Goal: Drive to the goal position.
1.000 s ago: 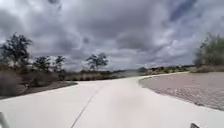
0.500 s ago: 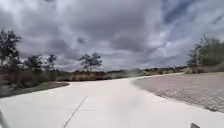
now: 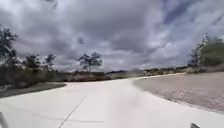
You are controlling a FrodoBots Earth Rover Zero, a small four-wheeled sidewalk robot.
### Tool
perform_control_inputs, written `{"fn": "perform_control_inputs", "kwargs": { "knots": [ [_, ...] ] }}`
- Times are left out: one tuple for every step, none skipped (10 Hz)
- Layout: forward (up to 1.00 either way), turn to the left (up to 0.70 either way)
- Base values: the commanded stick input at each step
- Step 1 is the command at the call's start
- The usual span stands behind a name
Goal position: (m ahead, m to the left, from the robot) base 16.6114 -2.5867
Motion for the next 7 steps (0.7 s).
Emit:
{"fn": "perform_control_inputs", "kwargs": {
  "knots": [
    [0.7, 0.01],
    [0.7, 0.01],
    [0.7, 0.02],
    [0.7, 0.09],
    [0.7, 0.14],
    [0.7, 0.09],
    [0.7, 0.02]
  ]
}}
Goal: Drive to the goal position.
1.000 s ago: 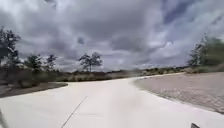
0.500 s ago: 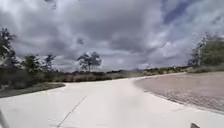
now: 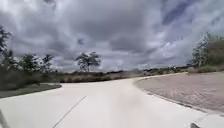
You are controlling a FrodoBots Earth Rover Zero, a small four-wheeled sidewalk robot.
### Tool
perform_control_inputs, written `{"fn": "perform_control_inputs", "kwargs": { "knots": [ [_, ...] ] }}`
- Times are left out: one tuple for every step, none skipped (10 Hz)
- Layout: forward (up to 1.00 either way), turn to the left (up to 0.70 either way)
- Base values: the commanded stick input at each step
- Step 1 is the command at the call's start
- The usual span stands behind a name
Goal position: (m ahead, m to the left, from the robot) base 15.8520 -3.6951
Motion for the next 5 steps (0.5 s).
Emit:
{"fn": "perform_control_inputs", "kwargs": {
  "knots": [
    [0.7, 0.01],
    [0.7, 0.01],
    [0.7, 0.01],
    [0.7, 0.01],
    [0.7, 0.01]
  ]
}}
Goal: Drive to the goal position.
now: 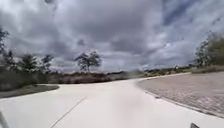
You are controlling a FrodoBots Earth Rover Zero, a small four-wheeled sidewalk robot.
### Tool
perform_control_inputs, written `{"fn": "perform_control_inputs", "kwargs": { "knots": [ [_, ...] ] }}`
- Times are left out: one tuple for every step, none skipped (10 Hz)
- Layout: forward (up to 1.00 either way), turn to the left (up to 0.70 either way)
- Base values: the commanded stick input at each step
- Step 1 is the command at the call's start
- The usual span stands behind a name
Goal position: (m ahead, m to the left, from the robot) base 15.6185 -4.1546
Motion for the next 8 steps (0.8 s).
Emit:
{"fn": "perform_control_inputs", "kwargs": {
  "knots": [
    [0.7, 0.01],
    [0.7, 0.01],
    [0.7, 0.01],
    [0.7, 0.01],
    [0.7, 0.01],
    [0.7, 0.01],
    [0.7, 0.01],
    [0.7, 0.01]
  ]
}}
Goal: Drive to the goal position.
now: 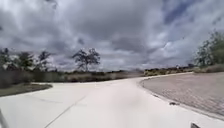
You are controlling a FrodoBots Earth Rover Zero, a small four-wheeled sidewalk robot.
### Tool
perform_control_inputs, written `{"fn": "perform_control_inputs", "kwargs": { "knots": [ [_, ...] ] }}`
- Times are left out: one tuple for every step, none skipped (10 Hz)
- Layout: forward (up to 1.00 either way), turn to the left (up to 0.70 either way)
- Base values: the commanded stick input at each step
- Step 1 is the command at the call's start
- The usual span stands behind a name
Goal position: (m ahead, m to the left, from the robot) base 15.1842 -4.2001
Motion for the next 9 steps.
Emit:
{"fn": "perform_control_inputs", "kwargs": {
  "knots": [
    [0.7, 0.01],
    [0.7, 0.01],
    [0.7, 0.01],
    [0.7, 0.01],
    [0.7, 0.01],
    [0.7, 0.01],
    [0.7, 0.01],
    [0.7, 0.01],
    [0.7, 0.01]
  ]
}}
